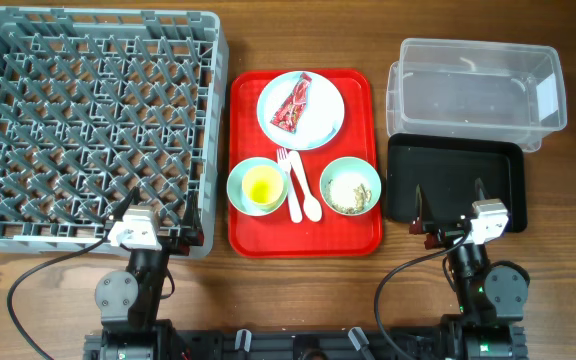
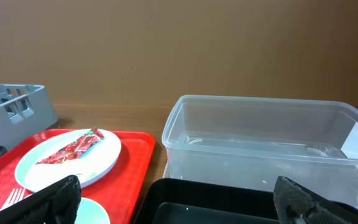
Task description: Sort waste into correct bins and load items into the dishwasher rack
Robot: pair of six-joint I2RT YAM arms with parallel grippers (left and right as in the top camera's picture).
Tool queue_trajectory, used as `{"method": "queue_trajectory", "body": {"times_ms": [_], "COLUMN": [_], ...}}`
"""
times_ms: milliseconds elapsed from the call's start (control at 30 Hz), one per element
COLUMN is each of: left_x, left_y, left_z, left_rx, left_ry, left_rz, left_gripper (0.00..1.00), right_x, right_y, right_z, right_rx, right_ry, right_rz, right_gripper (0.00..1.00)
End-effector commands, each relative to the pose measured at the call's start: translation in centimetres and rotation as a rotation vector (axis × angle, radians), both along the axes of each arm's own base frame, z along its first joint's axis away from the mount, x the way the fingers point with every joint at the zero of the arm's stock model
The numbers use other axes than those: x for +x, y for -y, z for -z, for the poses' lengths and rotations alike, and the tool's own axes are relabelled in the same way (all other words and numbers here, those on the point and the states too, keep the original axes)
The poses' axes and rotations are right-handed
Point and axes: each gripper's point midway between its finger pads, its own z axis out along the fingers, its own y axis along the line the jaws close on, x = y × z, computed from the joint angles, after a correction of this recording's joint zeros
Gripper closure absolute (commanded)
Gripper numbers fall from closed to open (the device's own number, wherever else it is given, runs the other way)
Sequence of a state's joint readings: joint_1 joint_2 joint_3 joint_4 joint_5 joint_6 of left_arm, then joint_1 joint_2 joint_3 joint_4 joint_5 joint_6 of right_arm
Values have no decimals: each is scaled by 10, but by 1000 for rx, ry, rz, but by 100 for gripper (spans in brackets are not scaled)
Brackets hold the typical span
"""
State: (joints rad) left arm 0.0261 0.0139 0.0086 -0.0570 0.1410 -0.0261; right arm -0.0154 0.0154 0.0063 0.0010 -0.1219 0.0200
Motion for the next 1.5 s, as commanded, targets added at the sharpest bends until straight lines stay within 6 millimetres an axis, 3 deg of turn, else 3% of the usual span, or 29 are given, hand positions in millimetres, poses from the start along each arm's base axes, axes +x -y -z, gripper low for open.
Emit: {"method": "queue_trajectory", "body": {"times_ms": [0,533,833,1167,1467], "left_x": [-1,-1,-4,-15,-11], "left_y": [4,5,5,5,5], "left_z": [1,1,-5,-32,-57], "left_rx": [17,16,-83,-101,-110], "left_ry": [1,2,-30,-220,-540], "left_rz": [26,30,20,9,-6], "left_gripper": [0,0,0,0,0], "right_x": [0,0,0,4,39], "right_y": [2,1,-4,-16,-34], "right_z": [-1,-1,-3,-30,-60], "right_rx": [-13,-8,191,193,178], "right_ry": [9,7,-19,-130,-474], "right_rz": [12,7,-22,-80,-171], "right_gripper": [0,0,0,1,0]}}
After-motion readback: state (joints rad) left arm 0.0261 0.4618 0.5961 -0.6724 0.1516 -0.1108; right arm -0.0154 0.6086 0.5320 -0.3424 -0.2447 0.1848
